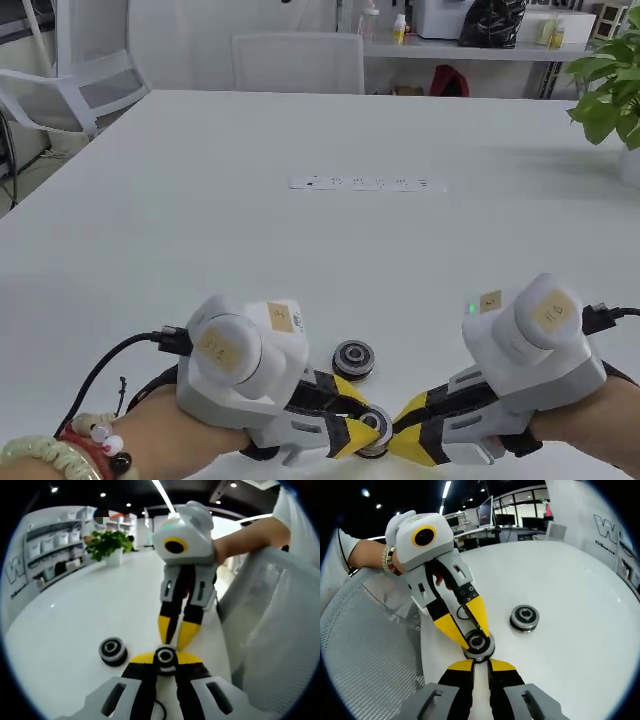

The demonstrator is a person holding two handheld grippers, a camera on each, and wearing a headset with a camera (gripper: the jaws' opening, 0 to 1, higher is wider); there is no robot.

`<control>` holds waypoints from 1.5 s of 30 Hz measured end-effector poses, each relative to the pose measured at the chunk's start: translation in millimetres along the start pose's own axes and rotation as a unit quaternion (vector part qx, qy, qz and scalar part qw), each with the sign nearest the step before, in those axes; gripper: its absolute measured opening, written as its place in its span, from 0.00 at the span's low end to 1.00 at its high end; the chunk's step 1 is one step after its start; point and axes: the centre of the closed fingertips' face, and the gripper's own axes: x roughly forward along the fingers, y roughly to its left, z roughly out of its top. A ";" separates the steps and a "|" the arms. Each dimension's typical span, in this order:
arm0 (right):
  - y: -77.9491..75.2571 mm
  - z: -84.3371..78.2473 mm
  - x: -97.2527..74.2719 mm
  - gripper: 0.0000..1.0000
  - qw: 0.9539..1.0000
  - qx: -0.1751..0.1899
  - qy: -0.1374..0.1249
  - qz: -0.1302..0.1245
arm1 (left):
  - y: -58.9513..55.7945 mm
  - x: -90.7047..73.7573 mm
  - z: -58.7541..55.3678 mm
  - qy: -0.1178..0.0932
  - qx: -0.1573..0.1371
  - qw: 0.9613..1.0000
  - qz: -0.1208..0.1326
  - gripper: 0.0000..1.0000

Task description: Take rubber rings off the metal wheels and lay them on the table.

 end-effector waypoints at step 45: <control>-10.2 8.0 -11.9 0.00 0.977 0.208 -0.039 0.014 | 1.2 -0.2 -1.3 -0.011 0.001 1.000 -0.001 0.14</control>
